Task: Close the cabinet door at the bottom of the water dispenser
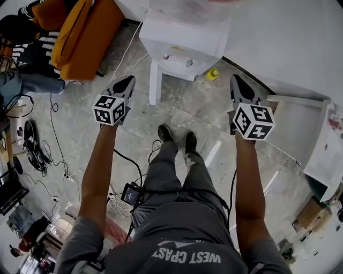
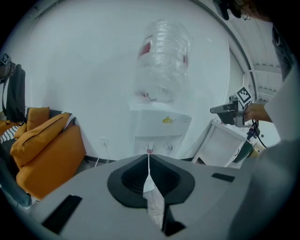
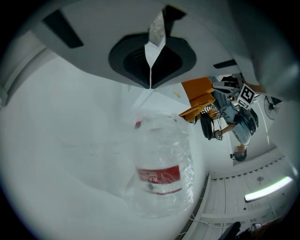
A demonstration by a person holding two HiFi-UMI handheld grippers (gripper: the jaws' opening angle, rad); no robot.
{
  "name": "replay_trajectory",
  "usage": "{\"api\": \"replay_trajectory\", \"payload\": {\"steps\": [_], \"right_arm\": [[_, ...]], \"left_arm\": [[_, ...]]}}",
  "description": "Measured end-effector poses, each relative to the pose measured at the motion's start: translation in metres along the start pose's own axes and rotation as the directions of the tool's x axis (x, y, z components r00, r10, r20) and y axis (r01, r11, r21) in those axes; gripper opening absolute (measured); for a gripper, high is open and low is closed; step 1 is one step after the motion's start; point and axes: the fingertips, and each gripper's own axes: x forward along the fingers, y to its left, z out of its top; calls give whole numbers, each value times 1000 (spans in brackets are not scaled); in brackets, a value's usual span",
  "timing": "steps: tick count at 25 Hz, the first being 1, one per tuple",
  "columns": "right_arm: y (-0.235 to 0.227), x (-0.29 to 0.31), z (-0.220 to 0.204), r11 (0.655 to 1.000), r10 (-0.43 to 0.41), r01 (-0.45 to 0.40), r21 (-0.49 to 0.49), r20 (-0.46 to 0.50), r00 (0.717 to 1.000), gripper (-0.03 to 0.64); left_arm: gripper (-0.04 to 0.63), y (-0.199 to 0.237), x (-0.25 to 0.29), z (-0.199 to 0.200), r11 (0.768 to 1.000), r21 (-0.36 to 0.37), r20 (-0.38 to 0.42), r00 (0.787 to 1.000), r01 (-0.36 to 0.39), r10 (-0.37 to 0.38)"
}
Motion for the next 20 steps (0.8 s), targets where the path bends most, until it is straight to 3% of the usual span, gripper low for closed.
{"api": "replay_trajectory", "payload": {"steps": [5, 20], "right_arm": [[-12, 14, -28, 999, -33, 34, 28, -33, 999, 31], [-40, 67, -131, 995, -56, 67, 72, -146, 988, 31]], "left_arm": [[23, 4, 29, -40, 999, -23, -51, 998, 29, -30], [23, 45, 112, -139, 996, -87, -175, 985, -9, -6]]}}
